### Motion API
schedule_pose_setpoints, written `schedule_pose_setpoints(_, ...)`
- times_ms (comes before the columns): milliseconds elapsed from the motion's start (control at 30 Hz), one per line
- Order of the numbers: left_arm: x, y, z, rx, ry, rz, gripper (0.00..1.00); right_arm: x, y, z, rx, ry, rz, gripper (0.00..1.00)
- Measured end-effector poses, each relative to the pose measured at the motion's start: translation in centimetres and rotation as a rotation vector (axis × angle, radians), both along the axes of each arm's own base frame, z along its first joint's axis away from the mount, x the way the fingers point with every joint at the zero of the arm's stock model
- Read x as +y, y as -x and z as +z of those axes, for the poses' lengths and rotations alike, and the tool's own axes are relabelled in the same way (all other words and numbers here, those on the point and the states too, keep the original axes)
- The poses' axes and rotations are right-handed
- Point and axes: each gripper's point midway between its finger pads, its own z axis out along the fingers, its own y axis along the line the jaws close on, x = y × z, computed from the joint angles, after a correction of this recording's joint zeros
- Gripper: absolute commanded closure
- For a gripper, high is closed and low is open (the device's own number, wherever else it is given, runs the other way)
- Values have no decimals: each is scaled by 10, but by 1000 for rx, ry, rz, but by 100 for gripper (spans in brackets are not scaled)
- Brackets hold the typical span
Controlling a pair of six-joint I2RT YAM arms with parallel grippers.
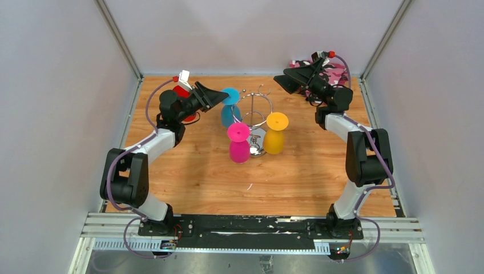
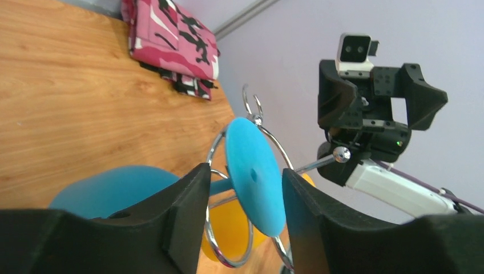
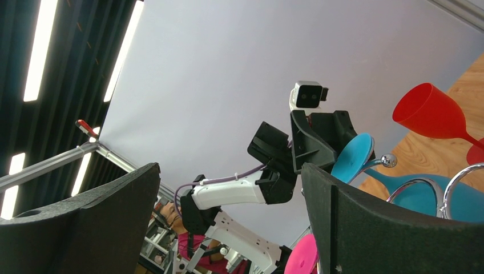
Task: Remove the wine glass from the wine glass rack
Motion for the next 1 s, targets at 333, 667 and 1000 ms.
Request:
schedule_pose_setpoints(333,-13,9,-1,8,-2,-42,76,0,0,0,1,0,0,1)
schedule_pose_setpoints(667,-15,8,3,43,0,-57,67,0,0,0,1,0,0,1)
schedule_pose_setpoints(1000,-17,2,11,56,-56,-67,51,0,-1,-3,10,0,-1,1)
